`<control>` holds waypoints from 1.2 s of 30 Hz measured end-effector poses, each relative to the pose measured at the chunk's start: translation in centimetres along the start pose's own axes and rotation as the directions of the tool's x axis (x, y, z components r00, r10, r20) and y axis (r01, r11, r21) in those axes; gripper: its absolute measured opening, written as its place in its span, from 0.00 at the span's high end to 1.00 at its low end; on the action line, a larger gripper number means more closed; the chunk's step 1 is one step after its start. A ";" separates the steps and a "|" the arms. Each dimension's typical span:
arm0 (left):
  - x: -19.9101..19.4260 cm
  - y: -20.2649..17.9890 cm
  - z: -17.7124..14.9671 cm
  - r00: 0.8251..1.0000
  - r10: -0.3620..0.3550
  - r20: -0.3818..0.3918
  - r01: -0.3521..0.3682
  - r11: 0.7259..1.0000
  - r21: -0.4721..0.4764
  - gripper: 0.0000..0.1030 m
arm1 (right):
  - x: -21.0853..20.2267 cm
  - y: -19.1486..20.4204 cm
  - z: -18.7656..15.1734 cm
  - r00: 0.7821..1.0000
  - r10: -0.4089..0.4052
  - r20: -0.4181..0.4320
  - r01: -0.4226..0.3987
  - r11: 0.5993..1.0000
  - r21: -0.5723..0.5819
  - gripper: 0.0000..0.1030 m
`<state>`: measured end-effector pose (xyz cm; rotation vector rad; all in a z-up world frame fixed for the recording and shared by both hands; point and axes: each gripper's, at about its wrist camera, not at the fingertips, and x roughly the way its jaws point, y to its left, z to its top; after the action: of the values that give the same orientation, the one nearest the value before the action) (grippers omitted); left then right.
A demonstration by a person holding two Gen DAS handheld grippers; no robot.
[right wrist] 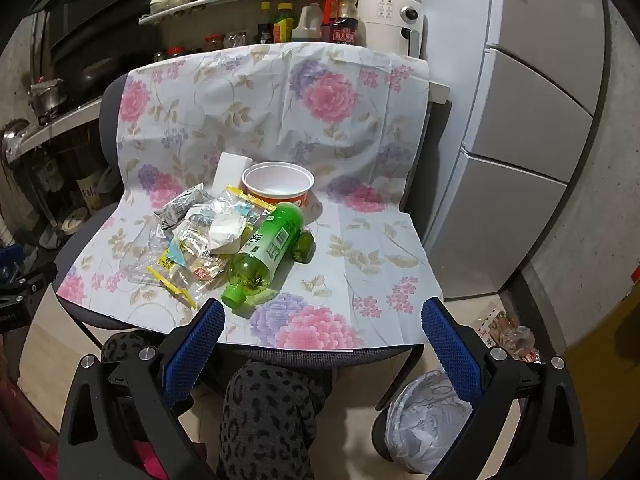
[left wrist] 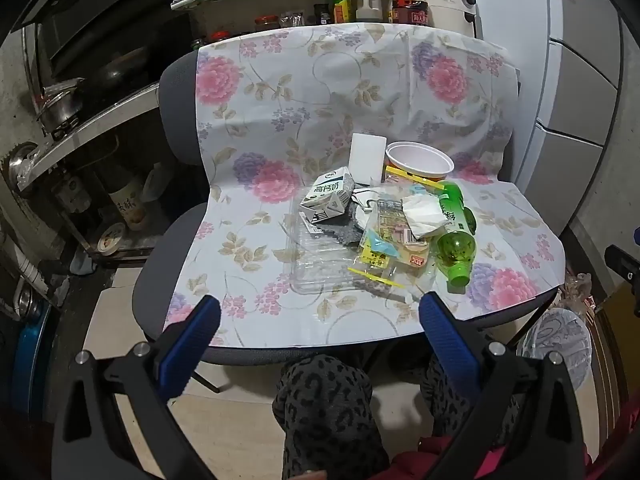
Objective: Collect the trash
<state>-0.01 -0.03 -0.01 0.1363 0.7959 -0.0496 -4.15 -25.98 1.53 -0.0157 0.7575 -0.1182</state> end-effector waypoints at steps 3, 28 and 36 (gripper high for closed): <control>0.0 0.0 0.0 1.000 0.005 0.001 -0.005 1.000 0.001 0.06 | 0.1 0.0 0.0 1.000 -0.001 -0.002 0.001 1.000 0.000 0.06; 0.5 0.9 -0.1 1.000 0.003 -0.008 -0.003 1.000 -0.009 0.06 | 0.4 0.3 -0.1 1.000 0.001 -0.008 -0.001 1.000 0.002 0.06; 0.5 1.0 0.0 1.000 0.002 -0.008 -0.002 1.000 -0.011 0.06 | 0.4 0.3 -0.2 1.000 0.001 -0.008 -0.001 1.000 0.002 0.06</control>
<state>0.39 0.93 -0.27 0.1273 0.8040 -0.0431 -3.92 -25.69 1.13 -0.0133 0.7649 -0.1179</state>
